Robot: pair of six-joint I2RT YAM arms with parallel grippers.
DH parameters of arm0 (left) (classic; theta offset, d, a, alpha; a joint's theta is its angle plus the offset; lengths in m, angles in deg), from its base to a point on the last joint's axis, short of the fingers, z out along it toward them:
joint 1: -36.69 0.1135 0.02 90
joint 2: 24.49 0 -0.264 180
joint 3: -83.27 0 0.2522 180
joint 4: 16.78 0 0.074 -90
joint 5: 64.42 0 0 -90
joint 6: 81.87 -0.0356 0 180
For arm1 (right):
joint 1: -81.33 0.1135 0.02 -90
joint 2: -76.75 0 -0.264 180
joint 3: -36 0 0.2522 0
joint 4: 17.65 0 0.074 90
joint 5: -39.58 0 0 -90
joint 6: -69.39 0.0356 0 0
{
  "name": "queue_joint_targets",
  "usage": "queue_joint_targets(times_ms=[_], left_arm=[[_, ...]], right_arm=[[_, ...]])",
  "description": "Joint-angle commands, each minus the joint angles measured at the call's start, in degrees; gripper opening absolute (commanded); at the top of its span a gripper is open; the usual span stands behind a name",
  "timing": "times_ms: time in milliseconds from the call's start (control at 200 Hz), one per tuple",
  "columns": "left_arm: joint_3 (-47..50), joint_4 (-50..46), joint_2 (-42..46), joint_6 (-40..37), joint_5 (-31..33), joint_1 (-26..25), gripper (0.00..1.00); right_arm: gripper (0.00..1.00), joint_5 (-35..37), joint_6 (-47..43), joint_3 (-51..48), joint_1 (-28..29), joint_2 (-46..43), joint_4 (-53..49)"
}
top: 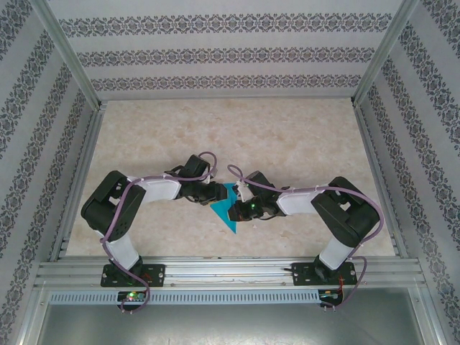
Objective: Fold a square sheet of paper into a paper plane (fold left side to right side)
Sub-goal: Fourth fold the wing at the center of the table.
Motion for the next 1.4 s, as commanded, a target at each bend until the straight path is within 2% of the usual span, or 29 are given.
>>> queue_joint_targets(times_ms=[0, 130, 345, 450, 620, 1024, 1399], left_arm=[[0.23, -5.67, -2.65, -2.08, 5.14, -0.75, 0.44], [0.47, -6.02, -2.63, -2.23, 5.53, -0.75, 0.44], [0.83, -5.28, -2.65, -1.81, 5.17, -0.75, 0.44], [1.0, -5.06, -2.54, -1.64, 5.07, -0.75, 0.43], [1.17, -4.97, -2.19, -1.63, 5.18, -0.79, 0.44], [1.6, -4.94, -1.68, -1.64, 5.33, -0.75, 0.43], [1.67, -4.97, -1.68, -1.63, 5.62, -0.75, 0.44]], right_arm=[[0.12, -1.29, 0.76, 0.13, -0.84, -0.55, 0.38], [0.18, -1.63, 1.24, 0.08, -1.13, -2.25, 0.55], [0.37, -2.49, 2.03, -1.51, -2.75, -7.16, 1.12], [0.42, -3.22, 2.41, -2.63, -4.42, -8.65, 1.91], [0.42, -2.98, 2.51, -2.65, -5.22, -7.52, 1.83], [0.41, -1.12, 4.01, 1.63, -1.01, 0.21, 3.52], [0.35, -0.58, 3.84, 3.62, -0.15, 4.46, 4.13]])
